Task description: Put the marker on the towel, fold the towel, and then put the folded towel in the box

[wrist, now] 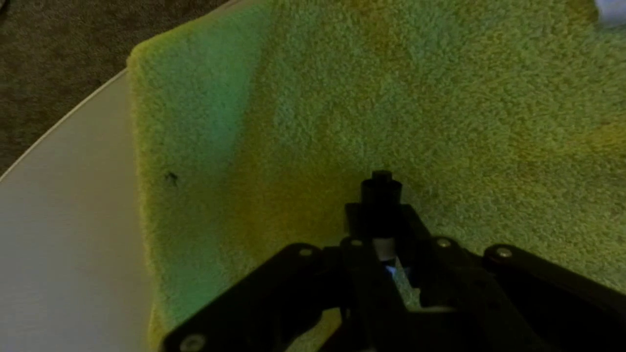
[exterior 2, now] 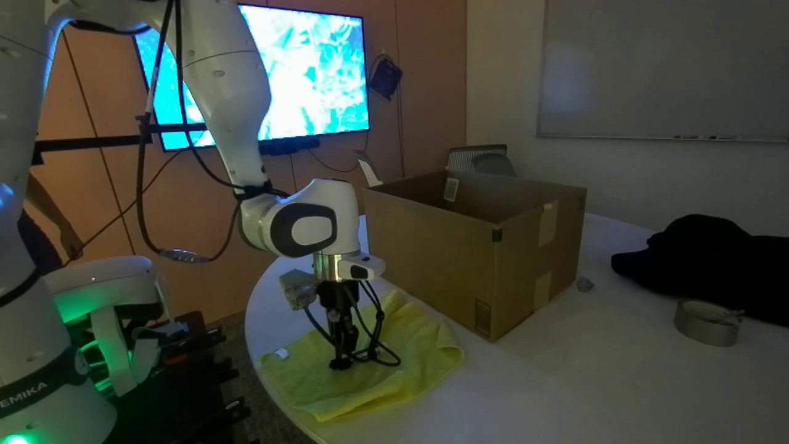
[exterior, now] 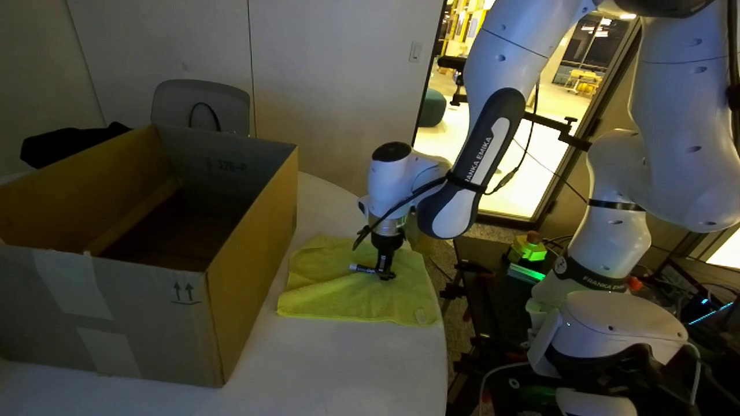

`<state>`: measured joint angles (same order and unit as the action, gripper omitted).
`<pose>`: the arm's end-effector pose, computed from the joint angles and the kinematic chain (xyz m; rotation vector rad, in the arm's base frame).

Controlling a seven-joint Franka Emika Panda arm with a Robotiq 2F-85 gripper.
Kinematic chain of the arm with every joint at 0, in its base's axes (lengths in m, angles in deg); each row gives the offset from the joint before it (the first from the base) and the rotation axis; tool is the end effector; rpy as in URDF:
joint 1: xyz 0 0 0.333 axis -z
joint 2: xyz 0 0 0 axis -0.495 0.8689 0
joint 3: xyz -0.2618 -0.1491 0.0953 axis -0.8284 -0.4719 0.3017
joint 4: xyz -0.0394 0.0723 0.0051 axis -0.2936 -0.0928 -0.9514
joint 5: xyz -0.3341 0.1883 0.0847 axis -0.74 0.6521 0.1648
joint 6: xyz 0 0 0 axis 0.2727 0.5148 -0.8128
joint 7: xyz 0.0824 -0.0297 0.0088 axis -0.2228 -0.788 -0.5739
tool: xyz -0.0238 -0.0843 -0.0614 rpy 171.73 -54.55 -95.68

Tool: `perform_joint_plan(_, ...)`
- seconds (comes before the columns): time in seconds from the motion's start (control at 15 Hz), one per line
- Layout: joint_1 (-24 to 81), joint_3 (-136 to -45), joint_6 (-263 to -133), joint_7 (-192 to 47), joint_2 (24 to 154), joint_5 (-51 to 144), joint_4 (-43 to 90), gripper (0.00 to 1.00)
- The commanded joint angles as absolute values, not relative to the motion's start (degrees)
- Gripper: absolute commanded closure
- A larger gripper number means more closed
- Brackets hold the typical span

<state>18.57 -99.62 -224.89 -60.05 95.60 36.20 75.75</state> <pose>0.4350 -0.0168 0.1194 2.9656 -0.1402 -0.1456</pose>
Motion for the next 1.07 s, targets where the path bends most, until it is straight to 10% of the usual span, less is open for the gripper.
perform_joint_plan(0.0, 16.29, -100.93, -224.25, -56.78, 97.78, 35.22, 73.86, 0.53)
perform_joint_plan(0.47, 13.21, -102.89, -225.51, -54.2, 92.43, 33.63, 78.25, 0.03)
perform_joint_plan(1.0, 15.05, -92.26, -228.33, -60.58, 91.64, 36.31, 78.95, 0.0)
